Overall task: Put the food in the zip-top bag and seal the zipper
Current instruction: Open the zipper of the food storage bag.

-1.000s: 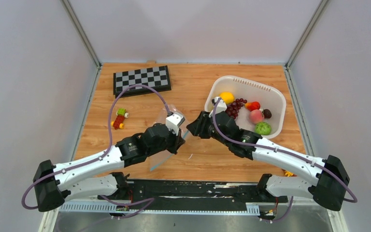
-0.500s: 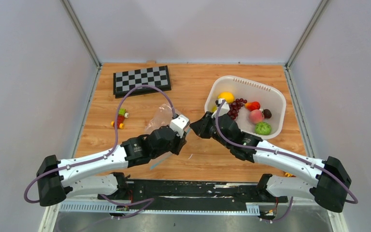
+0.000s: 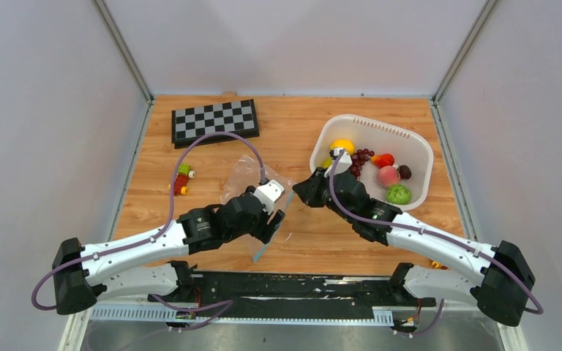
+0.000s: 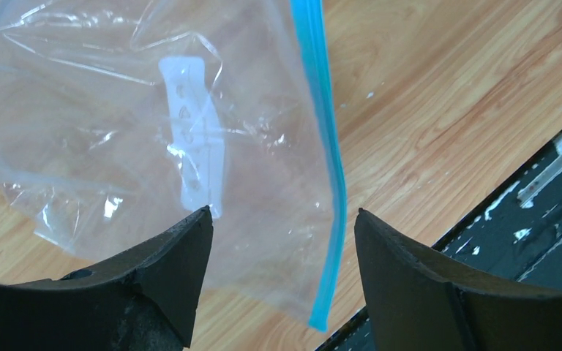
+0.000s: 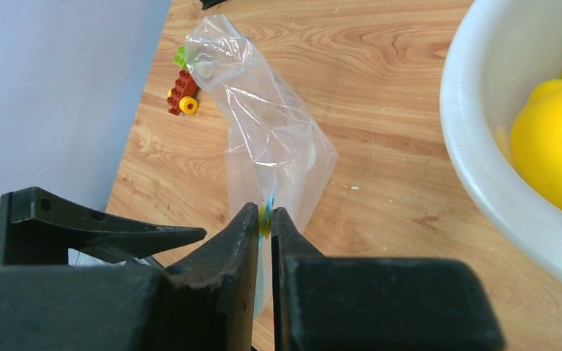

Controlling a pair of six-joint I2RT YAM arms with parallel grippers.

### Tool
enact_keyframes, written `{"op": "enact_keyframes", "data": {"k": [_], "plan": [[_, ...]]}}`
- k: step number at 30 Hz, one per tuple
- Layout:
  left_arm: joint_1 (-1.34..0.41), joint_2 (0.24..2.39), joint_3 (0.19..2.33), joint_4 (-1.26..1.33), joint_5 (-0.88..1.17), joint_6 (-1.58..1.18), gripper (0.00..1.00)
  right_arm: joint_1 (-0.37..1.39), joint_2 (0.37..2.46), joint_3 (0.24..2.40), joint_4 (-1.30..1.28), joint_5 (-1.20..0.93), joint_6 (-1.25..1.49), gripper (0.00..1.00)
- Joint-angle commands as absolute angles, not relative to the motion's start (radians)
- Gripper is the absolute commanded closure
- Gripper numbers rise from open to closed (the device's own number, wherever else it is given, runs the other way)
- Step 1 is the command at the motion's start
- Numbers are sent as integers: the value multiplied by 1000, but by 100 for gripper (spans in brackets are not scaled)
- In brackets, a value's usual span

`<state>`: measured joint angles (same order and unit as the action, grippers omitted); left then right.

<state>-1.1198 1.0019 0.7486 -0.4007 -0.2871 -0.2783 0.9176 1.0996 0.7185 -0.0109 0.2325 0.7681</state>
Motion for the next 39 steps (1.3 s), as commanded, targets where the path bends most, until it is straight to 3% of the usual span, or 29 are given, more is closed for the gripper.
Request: {"op": "enact_keyframes", "data": {"k": [1,9,12,24,27,33,37,39], "plan": [[-1126,981,790,-462,-276,-239,23,911,1074,724,4,212,712,100],[-1126,1061,823,-592,-193,-204,27,910,1074,723,-21,193,722,100],[-1127,1052,765,-543,-203,-232,35,908,1067,717,-15,195,723,100],[-1127,1085,720,-402,-140,-260,35,901,1058,710,-17,181,717,99],[-1126,1094,718,-410,-187,-272,43,900,1052,709,-16,178,717,99],[-1126,1056,697,-411,-265,-286,79,896,1035,701,-26,187,713,99],[-1126,1000,677,-352,-190,-273,79,891,1044,703,-36,189,706,99],[-1126,995,679,-347,-154,-267,69,891,1047,703,-36,187,703,99]]}}
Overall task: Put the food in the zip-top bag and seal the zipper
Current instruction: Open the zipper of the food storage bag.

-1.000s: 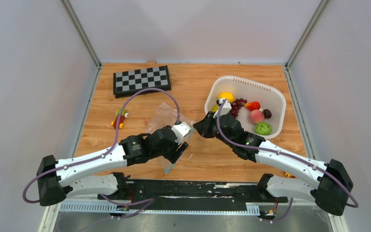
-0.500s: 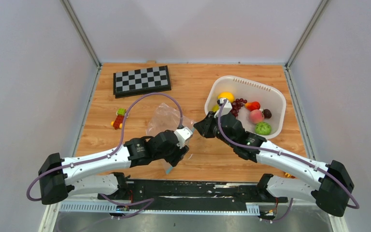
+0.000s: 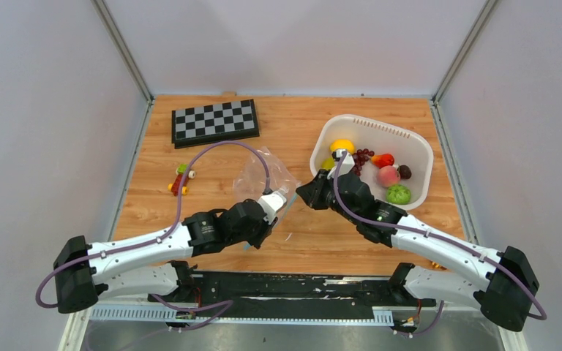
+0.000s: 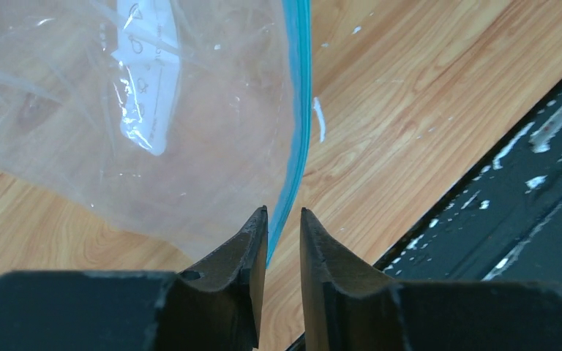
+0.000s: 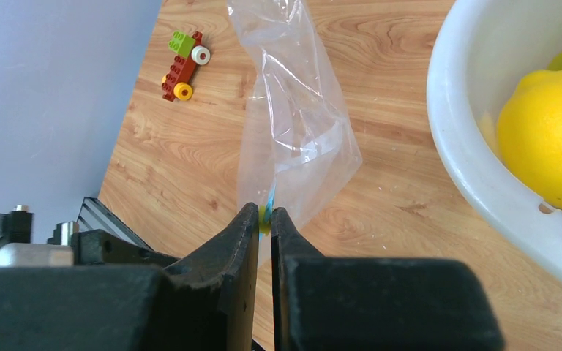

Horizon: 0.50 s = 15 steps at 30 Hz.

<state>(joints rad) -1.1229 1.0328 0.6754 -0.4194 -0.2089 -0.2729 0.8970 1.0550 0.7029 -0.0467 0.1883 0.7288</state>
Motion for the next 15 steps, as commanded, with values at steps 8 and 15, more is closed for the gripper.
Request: {"op": "enact_keyframes", "data": {"k": [8,15], "plan": [[-1126,980,669,-357,-195,-281,68,890,1028,702,-37,171,699,99],[-1126,998,648,-307,-266,-294,72,890,1010,698,-37,151,699,99]]}}
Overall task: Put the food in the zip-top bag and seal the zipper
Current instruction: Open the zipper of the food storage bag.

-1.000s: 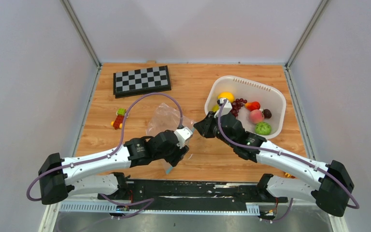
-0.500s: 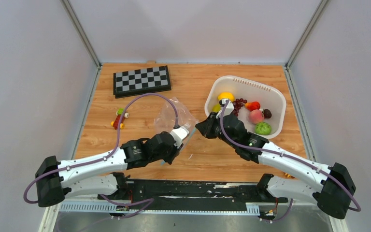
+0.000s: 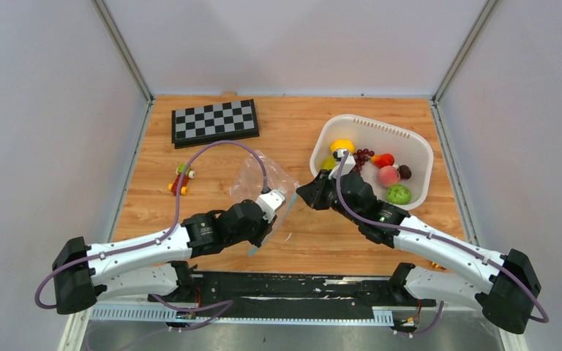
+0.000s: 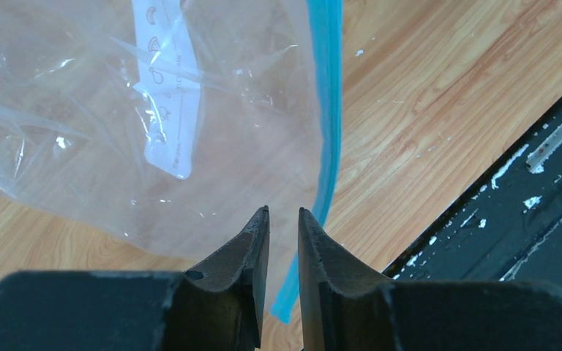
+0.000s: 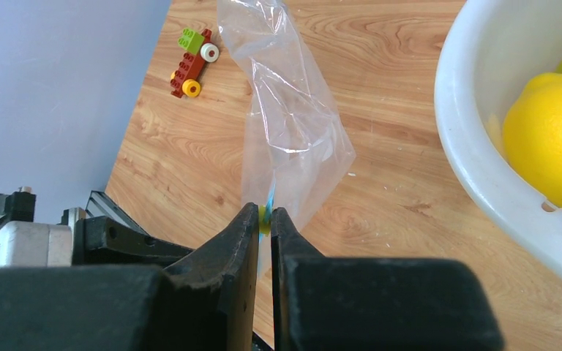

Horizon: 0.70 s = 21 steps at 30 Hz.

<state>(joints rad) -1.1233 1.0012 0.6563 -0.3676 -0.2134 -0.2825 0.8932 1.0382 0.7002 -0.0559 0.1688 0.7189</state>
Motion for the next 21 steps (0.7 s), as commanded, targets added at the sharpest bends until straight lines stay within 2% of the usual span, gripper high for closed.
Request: {"op": "enact_keyframes", "data": {"k": [1,9,15,21], "plan": [[-1127,1002,646,-299,-266,-293,72,890,1008,698,-37,148,700,99],[-1127,996,589,-189,-156,-298,65,890,1021,695,-28,142,698,99],[-1126,989,571,-198,-173,-304,64,888,1036,696,-14,127,702,99],[-1126,951,591,-228,-186,-298,52,889,1039,698,-21,137,696,99]]}}
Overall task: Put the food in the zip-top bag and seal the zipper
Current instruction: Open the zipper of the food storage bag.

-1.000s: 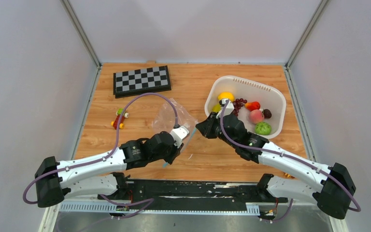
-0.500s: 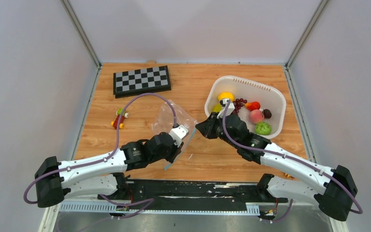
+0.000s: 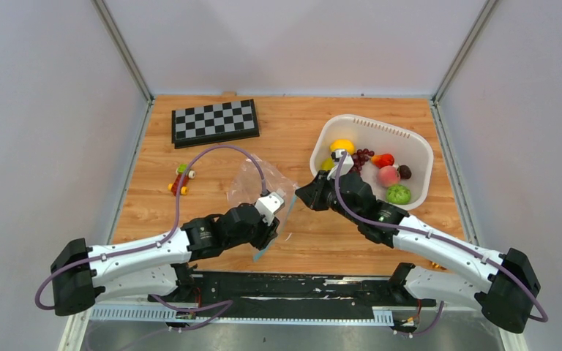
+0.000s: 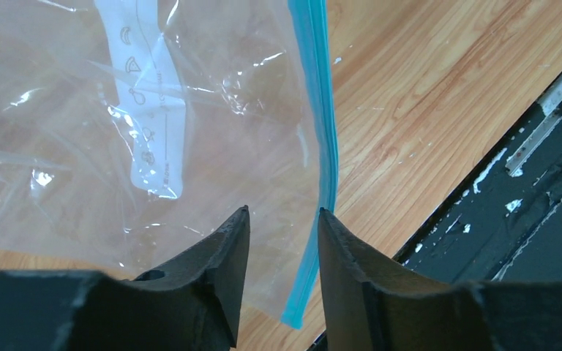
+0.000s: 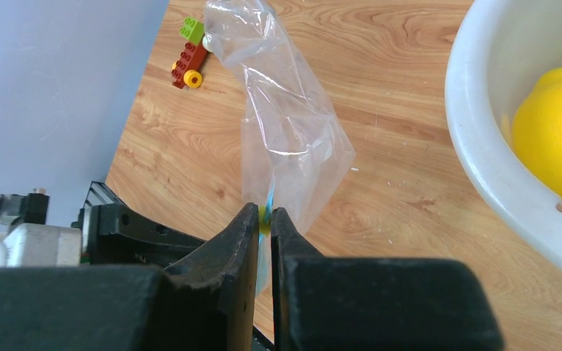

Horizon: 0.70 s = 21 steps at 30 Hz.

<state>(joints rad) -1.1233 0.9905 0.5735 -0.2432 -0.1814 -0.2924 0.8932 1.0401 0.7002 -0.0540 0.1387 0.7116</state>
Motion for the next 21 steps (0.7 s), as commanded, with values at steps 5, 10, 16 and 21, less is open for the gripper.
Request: {"op": "enact_keyframes", "data": {"k": [5,10,16,21], "plan": [[-1126,934,600,-237,-156,-290,48,888,1038,699,-25,143,692,99],[-1126,958,595,-234,-139,-292,51,888,1037,704,-31,139,689,99],[-1126,989,601,-253,-212,-299,64,888,1031,703,-33,137,687,99],[-1126,1016,596,-244,-225,-299,66,888,1023,704,-29,126,685,99]]}}
